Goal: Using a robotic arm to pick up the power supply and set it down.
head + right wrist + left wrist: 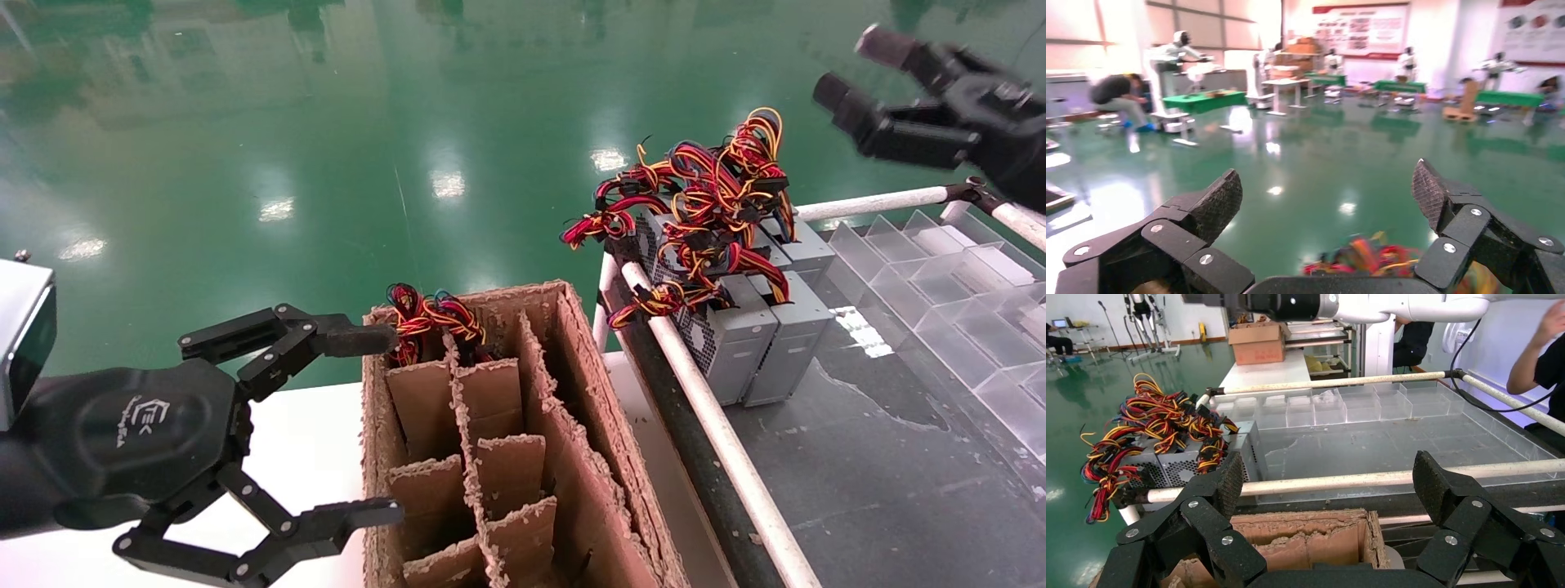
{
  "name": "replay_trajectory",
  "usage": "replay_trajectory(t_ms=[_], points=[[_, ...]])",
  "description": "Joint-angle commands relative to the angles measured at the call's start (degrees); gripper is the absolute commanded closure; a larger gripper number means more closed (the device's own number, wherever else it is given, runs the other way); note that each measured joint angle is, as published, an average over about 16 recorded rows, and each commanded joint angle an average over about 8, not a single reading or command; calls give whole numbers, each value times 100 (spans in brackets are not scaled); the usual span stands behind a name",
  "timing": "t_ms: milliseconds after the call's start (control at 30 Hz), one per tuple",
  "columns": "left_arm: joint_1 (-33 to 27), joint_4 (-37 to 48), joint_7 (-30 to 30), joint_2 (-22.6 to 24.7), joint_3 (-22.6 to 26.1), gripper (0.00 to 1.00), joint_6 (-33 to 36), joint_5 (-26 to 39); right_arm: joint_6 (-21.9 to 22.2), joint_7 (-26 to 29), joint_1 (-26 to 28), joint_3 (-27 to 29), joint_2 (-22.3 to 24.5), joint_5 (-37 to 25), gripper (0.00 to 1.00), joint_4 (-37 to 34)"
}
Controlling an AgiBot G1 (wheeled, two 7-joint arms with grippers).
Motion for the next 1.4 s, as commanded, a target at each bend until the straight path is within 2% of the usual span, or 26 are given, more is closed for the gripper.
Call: replay_trajectory(t_ms=[33, 1400], points=[[0, 0, 0, 0, 0, 0, 0, 0, -26, 62, -99, 129, 19, -80, 0, 163], [-1, 1, 1, -1, 2, 0, 0, -1, -724, 1652, -2439, 3165, 465, -2156, 0, 3968]])
